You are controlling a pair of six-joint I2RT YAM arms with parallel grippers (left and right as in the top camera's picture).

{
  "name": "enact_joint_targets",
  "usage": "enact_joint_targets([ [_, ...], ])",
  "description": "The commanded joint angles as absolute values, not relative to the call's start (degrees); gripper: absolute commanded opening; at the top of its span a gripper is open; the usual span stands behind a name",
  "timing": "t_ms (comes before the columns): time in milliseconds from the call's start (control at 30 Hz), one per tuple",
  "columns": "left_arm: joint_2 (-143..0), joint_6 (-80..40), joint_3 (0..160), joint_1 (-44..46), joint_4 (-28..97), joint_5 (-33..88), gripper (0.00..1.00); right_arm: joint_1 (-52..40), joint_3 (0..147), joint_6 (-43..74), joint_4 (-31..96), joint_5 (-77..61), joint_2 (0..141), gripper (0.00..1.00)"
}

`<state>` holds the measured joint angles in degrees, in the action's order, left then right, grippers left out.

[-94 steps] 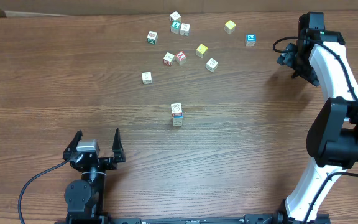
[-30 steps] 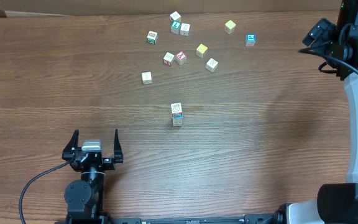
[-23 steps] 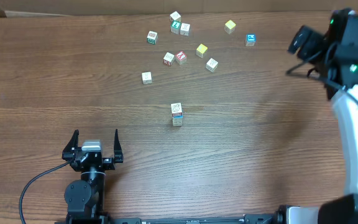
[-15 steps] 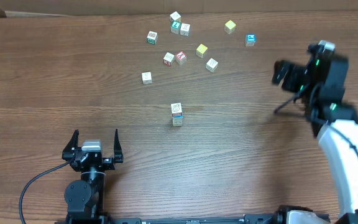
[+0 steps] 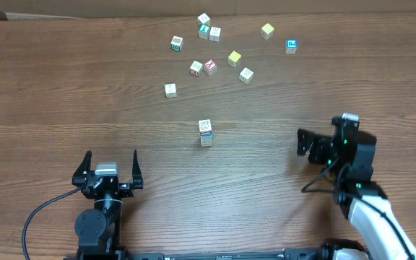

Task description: Form a tower

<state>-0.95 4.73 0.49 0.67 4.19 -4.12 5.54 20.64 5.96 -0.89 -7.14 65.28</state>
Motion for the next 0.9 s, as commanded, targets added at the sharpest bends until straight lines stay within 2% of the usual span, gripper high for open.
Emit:
enact_joint_targets([
  [0, -0.27, 6.04, 0.27, 0.82, 4.08, -4.25, 1.00, 5.43, 15.90, 5.50, -2.09, -7.62, 61.78, 1.00],
  [500, -0.27, 6.04, 0.27, 0.82, 4.05, -4.25, 1.00, 5.41, 0.97, 5.96, -12.03, -10.85, 47.88, 1.00],
  [867, -0.27, 6.04, 0.27, 0.82, 4.08, -4.23, 0.99, 5.02, 0.45, 5.91, 1.21, -11.66, 31.16, 1.00],
])
